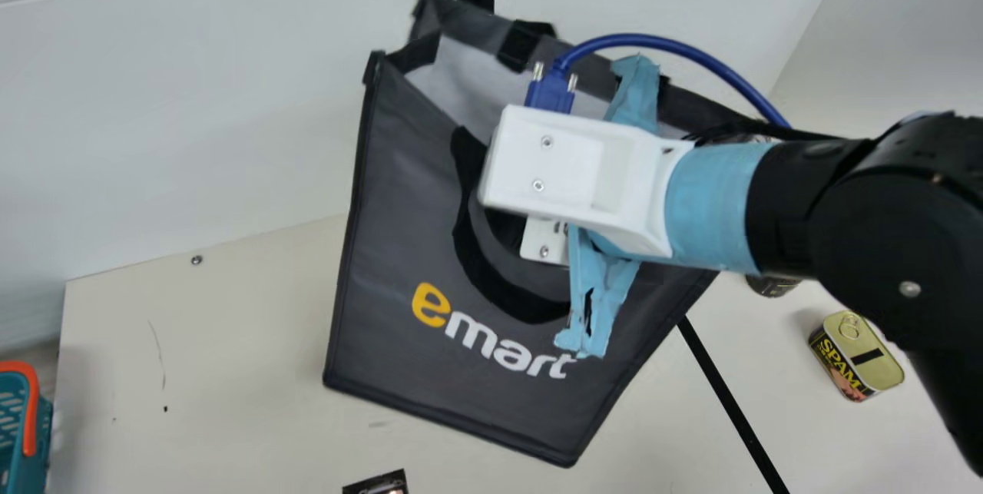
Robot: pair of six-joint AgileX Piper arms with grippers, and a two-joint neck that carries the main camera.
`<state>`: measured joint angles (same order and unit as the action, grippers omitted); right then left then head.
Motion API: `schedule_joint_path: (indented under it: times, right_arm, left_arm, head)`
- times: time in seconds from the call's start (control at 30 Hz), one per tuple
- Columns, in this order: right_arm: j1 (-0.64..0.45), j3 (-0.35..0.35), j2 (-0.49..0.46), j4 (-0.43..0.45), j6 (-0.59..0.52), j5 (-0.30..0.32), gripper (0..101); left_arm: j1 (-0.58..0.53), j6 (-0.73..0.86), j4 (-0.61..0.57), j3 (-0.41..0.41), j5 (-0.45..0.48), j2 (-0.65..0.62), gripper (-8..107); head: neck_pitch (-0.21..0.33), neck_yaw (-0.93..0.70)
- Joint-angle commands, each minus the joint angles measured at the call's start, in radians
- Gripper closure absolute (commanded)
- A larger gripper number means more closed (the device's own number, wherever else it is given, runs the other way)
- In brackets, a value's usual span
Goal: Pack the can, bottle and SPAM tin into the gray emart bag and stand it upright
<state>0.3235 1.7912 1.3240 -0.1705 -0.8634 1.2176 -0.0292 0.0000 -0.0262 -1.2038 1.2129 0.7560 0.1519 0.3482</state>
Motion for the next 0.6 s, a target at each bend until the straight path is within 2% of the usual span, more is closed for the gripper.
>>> schedule_joint_path:
  times: [0.0, 0.57]
  right_arm:
    - [0.011, -0.012, -0.002, 0.002, 0.007, 0.002, 101]
    - [0.107, -0.091, -0.035, 0.031, 0.067, 0.002, 101]
  left_arm:
    - [0.000, 0.000, 0.000, 0.000, 0.000, 0.000, 9]
    - [0.000, 0.000, 0.000, 0.000, 0.000, 0.000, 9]
  head:
    - [0.023, 0.001]
    - [0.023, 0.001]
